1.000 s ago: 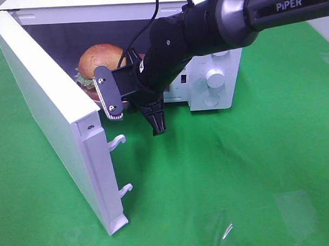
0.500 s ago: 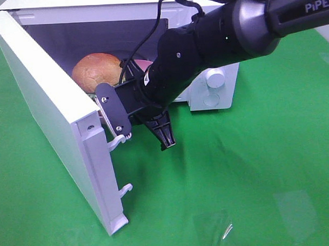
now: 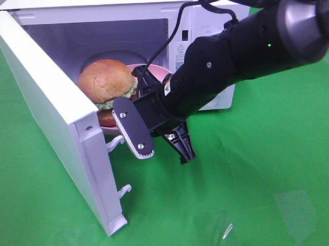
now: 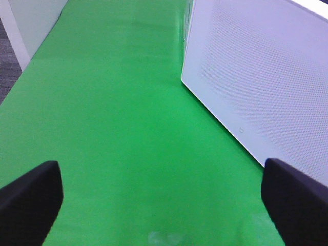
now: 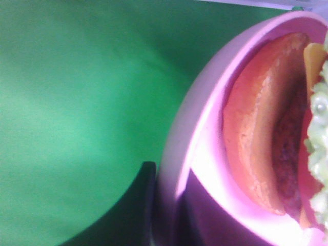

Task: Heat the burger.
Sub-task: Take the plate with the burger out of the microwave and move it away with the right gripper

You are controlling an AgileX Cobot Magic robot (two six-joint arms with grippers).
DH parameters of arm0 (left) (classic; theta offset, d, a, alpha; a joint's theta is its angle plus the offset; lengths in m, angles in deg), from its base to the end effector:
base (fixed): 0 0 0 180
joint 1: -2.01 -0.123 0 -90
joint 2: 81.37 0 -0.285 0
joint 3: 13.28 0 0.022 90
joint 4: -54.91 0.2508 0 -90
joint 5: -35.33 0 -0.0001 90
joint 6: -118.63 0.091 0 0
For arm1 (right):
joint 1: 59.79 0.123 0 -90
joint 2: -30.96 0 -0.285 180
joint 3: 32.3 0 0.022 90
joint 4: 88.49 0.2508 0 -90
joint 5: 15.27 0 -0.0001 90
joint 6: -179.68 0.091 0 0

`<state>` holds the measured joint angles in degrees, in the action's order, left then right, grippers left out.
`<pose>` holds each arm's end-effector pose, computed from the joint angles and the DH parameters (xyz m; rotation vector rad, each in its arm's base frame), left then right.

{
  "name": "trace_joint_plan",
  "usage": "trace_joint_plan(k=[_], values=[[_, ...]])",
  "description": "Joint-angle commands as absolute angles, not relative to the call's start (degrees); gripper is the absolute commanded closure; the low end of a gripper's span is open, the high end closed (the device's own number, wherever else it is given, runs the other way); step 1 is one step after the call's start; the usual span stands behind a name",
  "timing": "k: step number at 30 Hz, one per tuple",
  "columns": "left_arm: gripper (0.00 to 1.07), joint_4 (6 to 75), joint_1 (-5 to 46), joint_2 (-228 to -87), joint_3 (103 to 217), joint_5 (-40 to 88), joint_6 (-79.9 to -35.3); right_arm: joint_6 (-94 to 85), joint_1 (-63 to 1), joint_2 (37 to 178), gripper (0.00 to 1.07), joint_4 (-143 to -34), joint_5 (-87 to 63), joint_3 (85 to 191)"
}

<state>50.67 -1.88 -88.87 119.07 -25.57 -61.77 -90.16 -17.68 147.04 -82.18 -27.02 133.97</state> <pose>-0.0073 -0.0064 0.2817 -0.0713 2.0224 -0.0497 0.2869 0.2621 0.1641 -2.2216 1.1266 -0.2826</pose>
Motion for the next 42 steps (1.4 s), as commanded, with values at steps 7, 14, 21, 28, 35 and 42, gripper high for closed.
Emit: trace_joint_plan(k=[7, 14, 21, 28, 35, 42], values=[[0.06, 50.56, -1.94, -87.95, 119.07, -25.74, -61.71, -92.05, -17.68, 142.05, 1.07, -81.38, -21.46, 130.07], [0.06, 50.56, -1.94, -87.95, 119.07, -25.74, -61.71, -92.22, -17.68, 138.44, 1.07, -79.2, -18.36, 124.4], [0.06, 50.56, -1.94, -87.95, 119.07, -25.74, -61.71, -92.22, -17.68, 134.32, 1.07, -78.98, -15.96, 118.09], [0.06, 50.56, -1.94, -87.95, 119.07, -25.74, -61.71, -91.94, -17.68, 129.22, 1.07, -79.09, -15.9, 112.48], [0.06, 50.56, -1.94, -87.95, 119.07, -25.74, -61.71, -89.65, -17.68, 122.57, 1.07, -79.26, -16.19, 106.75], [0.06, 50.56, -1.94, -87.95, 119.07, -25.74, -61.71, -84.89, -17.68, 115.92, 1.07, -83.5, -17.73, 102.51]])
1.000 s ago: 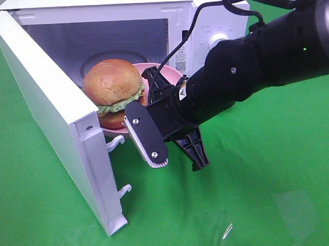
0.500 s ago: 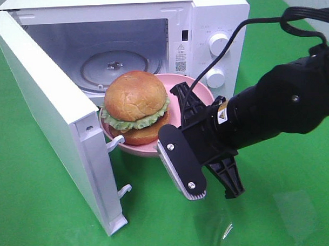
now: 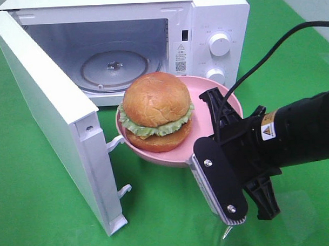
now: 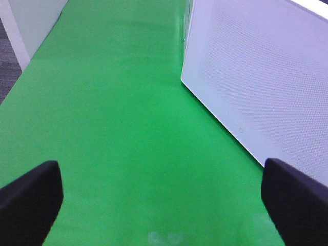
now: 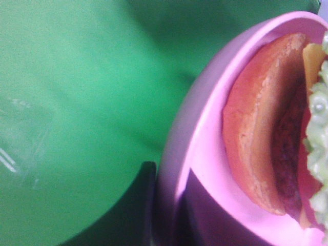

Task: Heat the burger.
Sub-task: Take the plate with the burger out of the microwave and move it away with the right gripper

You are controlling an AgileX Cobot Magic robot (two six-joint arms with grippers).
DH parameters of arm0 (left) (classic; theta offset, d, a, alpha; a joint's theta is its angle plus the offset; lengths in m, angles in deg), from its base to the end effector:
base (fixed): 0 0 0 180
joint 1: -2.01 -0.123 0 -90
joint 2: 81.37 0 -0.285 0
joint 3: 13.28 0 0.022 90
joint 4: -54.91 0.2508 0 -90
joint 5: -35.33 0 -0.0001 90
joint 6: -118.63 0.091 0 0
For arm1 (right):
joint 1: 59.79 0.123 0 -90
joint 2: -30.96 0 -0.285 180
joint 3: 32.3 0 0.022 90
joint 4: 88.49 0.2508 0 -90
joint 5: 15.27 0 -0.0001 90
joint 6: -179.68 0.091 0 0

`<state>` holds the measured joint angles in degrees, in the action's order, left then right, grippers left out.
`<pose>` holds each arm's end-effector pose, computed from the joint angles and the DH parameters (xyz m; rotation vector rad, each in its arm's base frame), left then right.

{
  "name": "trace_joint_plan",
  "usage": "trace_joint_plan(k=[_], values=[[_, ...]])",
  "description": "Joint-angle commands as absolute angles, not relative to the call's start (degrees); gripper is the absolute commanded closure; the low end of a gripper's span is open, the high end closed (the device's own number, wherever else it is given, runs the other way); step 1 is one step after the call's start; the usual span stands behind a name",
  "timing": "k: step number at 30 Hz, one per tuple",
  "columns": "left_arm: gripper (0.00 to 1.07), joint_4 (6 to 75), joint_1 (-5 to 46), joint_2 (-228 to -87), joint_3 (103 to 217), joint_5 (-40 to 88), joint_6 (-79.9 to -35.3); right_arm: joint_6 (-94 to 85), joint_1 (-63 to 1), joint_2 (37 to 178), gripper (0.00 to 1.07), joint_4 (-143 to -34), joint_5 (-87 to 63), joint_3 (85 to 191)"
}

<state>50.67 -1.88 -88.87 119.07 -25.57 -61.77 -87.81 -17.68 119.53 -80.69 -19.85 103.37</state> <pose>-0.0073 -0.0064 0.2817 -0.0713 2.0224 -0.0497 0.1871 0.1704 0.1862 -2.1166 1.1716 -0.2913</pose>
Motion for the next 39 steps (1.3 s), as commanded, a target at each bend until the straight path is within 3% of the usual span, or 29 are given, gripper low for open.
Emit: trace_joint_plan(k=[1, 13, 24, 39], values=[[0.06, 50.56, -1.94, -87.95, 119.07, -25.74, -61.71, -82.48, -17.68, 113.86, 1.07, -86.31, -18.99, 101.65], [0.06, 50.56, -1.94, -87.95, 119.07, -25.74, -61.71, -63.06, -17.68, 101.14, 1.07, -103.15, -31.31, 98.33], [0.06, 50.56, -1.94, -87.95, 119.07, -25.74, -61.71, -49.37, -17.68, 93.92, 1.07, -110.95, -42.26, 98.33], [0.06, 50.56, -1.94, -87.95, 119.07, -25.74, -61.71, -25.07, -17.68, 92.95, 1.07, -122.46, -54.4, 98.33]])
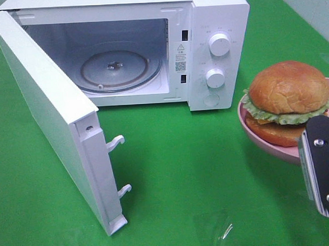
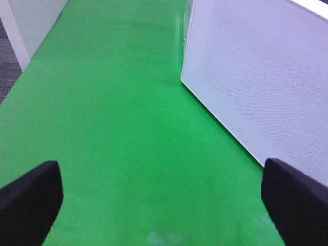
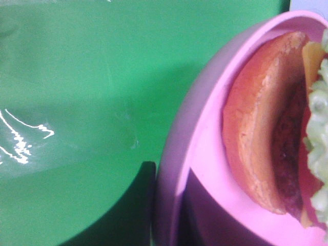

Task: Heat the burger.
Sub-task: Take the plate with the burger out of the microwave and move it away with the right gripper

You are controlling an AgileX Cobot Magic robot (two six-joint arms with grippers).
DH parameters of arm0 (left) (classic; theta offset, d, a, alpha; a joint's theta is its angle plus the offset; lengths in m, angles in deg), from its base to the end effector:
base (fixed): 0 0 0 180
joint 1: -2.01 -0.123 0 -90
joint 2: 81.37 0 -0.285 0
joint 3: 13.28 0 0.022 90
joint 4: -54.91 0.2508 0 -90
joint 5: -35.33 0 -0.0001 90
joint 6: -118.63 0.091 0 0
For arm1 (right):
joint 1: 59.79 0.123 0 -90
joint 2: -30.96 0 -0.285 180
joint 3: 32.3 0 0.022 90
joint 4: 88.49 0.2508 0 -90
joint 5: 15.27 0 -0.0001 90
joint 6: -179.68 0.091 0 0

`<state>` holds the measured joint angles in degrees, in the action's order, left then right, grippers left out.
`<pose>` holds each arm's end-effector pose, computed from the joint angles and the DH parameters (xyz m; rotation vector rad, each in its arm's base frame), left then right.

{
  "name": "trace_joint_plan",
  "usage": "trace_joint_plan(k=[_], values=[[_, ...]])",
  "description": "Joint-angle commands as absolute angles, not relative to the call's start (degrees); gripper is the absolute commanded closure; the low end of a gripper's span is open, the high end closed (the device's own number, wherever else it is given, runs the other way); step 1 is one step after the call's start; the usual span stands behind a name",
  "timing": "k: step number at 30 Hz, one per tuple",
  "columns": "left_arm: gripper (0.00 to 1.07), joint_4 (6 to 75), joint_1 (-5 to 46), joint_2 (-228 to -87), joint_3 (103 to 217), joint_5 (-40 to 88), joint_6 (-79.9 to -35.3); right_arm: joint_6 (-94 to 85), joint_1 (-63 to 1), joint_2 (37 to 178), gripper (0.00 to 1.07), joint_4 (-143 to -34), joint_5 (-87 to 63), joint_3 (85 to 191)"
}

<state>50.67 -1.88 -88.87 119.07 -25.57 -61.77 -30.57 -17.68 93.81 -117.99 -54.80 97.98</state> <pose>-0.0073 -0.0064 0.2817 -0.0713 2.0224 -0.0497 0.1344 0.0830 0.2271 -1.8386 1.8162 -0.4878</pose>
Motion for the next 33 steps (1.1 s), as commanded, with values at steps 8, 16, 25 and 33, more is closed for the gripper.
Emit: trace_joint_plan(k=[8, 16, 25, 33], values=[[0.06, 50.56, -1.94, -87.95, 119.07, -25.74, -61.71, -9.15, -17.68, 92.95, 1.07, -128.82, -60.88, 98.33], [0.06, 50.56, -1.94, -87.95, 119.07, -25.74, -61.71, 7.59, -17.68, 92.95, 1.07, -134.49, -68.44, 98.38], [0.06, 50.56, -1.94, -87.95, 119.07, -25.74, -61.71, 14.58, -17.68, 92.95, 1.07, -134.9, -73.83, 98.38], [0.06, 50.56, -1.94, -87.95, 119.07, -25.74, -61.71, 22.77, -17.73, 92.95, 1.07, -136.67, -74.92, 98.38]])
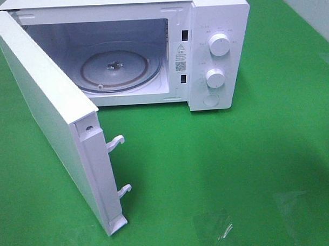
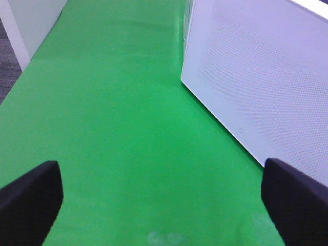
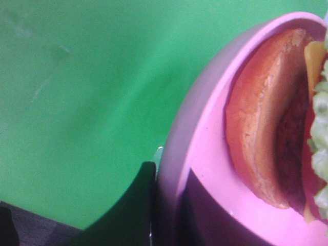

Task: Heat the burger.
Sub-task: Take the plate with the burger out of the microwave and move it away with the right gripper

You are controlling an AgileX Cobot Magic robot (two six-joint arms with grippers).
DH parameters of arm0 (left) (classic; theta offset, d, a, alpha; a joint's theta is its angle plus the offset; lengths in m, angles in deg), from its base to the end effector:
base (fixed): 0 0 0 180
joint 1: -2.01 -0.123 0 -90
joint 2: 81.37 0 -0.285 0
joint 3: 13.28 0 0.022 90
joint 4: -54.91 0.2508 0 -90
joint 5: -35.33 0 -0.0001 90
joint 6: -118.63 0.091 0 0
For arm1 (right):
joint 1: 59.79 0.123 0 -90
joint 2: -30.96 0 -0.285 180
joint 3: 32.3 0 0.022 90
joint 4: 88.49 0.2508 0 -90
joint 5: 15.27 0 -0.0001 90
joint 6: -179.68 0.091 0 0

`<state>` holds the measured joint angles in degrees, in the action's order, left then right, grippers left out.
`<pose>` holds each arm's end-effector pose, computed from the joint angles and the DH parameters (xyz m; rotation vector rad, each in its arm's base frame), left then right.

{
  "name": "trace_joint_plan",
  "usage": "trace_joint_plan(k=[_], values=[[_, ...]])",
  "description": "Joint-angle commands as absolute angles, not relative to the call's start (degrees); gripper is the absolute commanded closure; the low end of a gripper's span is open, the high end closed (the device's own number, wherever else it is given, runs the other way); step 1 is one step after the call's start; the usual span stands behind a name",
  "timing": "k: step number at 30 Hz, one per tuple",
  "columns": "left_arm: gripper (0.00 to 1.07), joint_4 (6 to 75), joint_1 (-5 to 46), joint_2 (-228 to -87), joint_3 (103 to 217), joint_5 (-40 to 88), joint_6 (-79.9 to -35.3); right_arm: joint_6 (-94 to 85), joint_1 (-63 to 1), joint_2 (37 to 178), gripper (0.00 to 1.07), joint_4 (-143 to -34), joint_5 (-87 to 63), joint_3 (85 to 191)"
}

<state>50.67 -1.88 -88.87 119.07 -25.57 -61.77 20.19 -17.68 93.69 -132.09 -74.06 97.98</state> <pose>-0.0073 -0.0064 0.2817 -0.0713 2.0224 -0.0497 0.1336 0.0484 0.2308 -0.9289 2.4119 -0.6766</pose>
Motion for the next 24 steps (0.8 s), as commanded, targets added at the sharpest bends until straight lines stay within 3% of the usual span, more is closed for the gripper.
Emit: trace_joint_plan(k=[1, 24], values=[[0.06, 50.56, -1.94, -87.95, 119.07, -25.74, -61.71, 23.51, -17.73, 92.95, 1.07, -137.24, -75.32, 98.38], [0.06, 50.56, -1.94, -87.95, 119.07, -25.74, -61.71, 36.06, -19.74, 100.8, 1.07, -141.03, -77.44, 101.71]])
